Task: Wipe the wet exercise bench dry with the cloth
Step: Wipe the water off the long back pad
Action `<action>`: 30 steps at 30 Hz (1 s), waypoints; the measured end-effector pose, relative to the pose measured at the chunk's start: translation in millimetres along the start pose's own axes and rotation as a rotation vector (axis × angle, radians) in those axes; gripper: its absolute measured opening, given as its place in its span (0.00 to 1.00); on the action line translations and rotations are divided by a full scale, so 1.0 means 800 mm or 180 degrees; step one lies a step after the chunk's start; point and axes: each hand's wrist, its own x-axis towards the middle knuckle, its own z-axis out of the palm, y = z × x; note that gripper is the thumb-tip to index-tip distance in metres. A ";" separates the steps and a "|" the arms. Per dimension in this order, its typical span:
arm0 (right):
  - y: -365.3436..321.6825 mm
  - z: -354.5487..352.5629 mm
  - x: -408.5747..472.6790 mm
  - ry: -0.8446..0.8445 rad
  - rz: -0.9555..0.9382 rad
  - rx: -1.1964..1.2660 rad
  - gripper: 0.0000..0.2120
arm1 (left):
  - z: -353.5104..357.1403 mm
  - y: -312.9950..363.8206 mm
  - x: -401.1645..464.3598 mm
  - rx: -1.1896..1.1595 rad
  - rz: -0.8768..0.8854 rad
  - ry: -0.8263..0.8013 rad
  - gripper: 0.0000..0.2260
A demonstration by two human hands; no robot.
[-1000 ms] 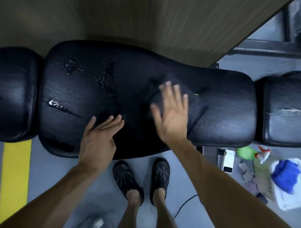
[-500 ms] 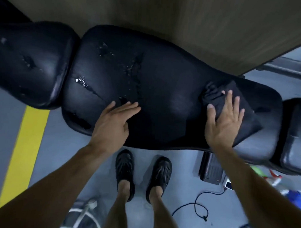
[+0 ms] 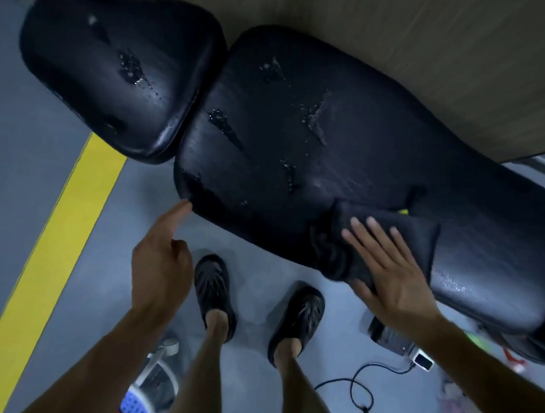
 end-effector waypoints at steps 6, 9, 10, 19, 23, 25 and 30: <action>-0.081 0.025 0.037 0.0032 -0.0186 -0.0400 0.38 | -0.010 -0.042 0.021 -0.0615 -0.0480 0.0113 0.28; -0.156 0.028 0.131 0.0070 -0.0761 -0.0603 0.39 | -0.018 -0.065 0.022 -0.0666 -0.0600 0.0097 0.28; -0.180 0.028 0.171 0.0096 -0.0865 -0.0609 0.38 | -0.023 -0.070 0.021 -0.0677 -0.0574 0.0089 0.28; -0.229 0.031 0.217 0.0281 -0.0807 -0.0506 0.33 | -0.046 -0.088 0.057 -0.0817 -0.0533 -0.0017 0.27; -0.153 0.033 0.097 -0.0152 -0.1111 -0.1111 0.45 | -0.052 -0.090 0.074 -0.0961 -0.0437 -0.0236 0.27; -0.137 0.023 0.097 -0.0338 -0.1199 -0.1124 0.47 | -0.054 -0.088 0.079 -0.1016 -0.0410 -0.0281 0.27; -0.192 0.007 0.226 -0.0194 -0.1390 -0.0630 0.32 | -0.062 -0.082 0.090 -0.0862 -0.0409 -0.0229 0.27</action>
